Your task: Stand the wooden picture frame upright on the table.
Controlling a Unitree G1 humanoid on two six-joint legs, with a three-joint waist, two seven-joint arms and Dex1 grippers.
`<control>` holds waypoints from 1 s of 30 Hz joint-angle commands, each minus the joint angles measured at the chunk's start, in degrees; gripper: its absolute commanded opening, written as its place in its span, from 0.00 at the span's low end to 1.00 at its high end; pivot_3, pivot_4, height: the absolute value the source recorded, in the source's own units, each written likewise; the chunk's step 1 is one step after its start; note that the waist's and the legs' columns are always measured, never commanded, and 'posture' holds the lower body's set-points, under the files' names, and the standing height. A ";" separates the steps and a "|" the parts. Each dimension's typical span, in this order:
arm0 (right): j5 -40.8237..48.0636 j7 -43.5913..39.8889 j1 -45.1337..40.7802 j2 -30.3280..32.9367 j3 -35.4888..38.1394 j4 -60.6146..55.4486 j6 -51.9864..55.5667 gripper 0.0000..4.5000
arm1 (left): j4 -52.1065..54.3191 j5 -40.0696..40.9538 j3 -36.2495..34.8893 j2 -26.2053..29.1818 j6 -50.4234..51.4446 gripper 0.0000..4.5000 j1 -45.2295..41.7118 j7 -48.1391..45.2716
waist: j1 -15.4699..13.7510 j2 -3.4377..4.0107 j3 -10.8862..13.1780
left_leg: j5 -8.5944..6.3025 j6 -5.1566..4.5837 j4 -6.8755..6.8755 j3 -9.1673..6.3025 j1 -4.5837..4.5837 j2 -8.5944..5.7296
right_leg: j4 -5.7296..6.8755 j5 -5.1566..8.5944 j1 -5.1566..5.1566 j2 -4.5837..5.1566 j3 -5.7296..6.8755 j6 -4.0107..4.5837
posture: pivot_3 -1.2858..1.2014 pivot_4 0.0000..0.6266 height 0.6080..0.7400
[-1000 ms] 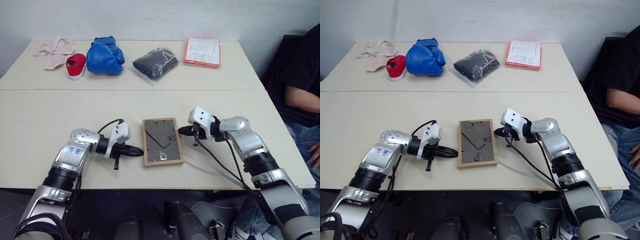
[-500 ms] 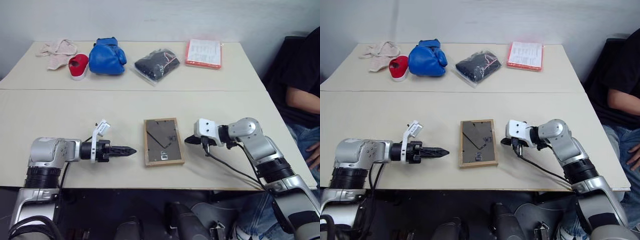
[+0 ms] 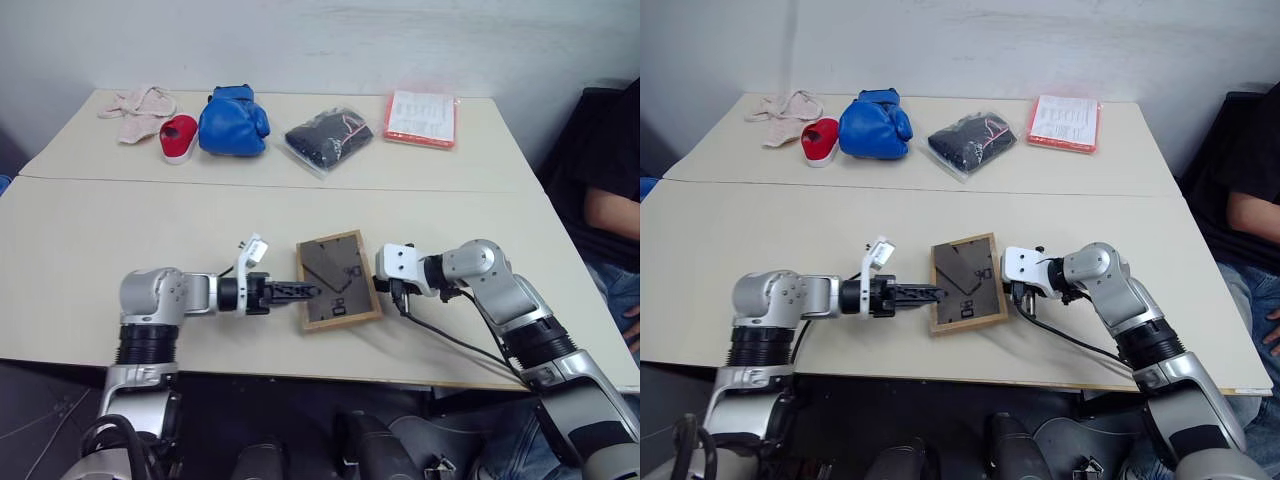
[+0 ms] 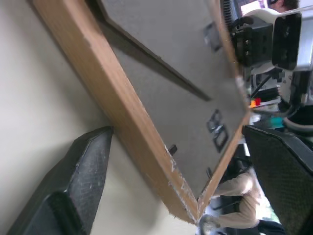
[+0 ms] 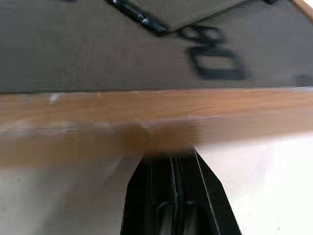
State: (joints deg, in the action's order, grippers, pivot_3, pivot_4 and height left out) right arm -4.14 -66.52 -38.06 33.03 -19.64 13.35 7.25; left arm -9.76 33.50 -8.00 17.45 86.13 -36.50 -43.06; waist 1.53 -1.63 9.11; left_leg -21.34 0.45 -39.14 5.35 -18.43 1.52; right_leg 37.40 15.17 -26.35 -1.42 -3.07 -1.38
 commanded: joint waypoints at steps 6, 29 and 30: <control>0.62 -0.26 -0.27 0.83 1.02 -2.82 0.36 0.00 | 0.71 1.40 1.44 3.53 2.54 0.52 0.84 1.11 | 0.86 -0.03 0.05 | 0.01 0.11 0.00 0.02 -0.13 0.07 | 0.07 0.01 -0.22 -0.02 0.01 0.00 | 0.52 0.24 1.00; 1.19 -9.14 0.25 6.35 -1.29 -9.87 2.53 0.00 | 4.10 4.07 11.87 9.81 2.75 1.00 2.07 1.37 | 0.33 -0.04 0.08 | -0.03 0.11 0.02 -0.01 0.03 0.01 | 0.02 0.12 -0.09 -0.02 -0.03 0.01 | 0.52 0.24 1.00; 0.99 -9.00 0.03 5.97 -1.42 -9.81 2.69 0.00 | 3.49 3.86 12.37 8.95 2.61 1.00 1.52 1.67 | 0.09 -0.03 0.08 | -0.03 0.11 0.02 0.00 0.03 0.01 | 0.02 0.12 -0.09 -0.02 -0.03 0.01 | 0.52 0.24 1.00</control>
State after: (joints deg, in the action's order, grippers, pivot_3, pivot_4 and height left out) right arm -3.27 -76.12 -36.80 39.44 -21.42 4.79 10.05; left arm -3.59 38.99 -0.18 28.00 88.29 -36.04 -43.31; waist 1.63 -1.67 9.19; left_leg -21.37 0.55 -39.12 5.35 -18.40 1.53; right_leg 37.41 15.29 -26.43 -1.43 -3.10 -1.37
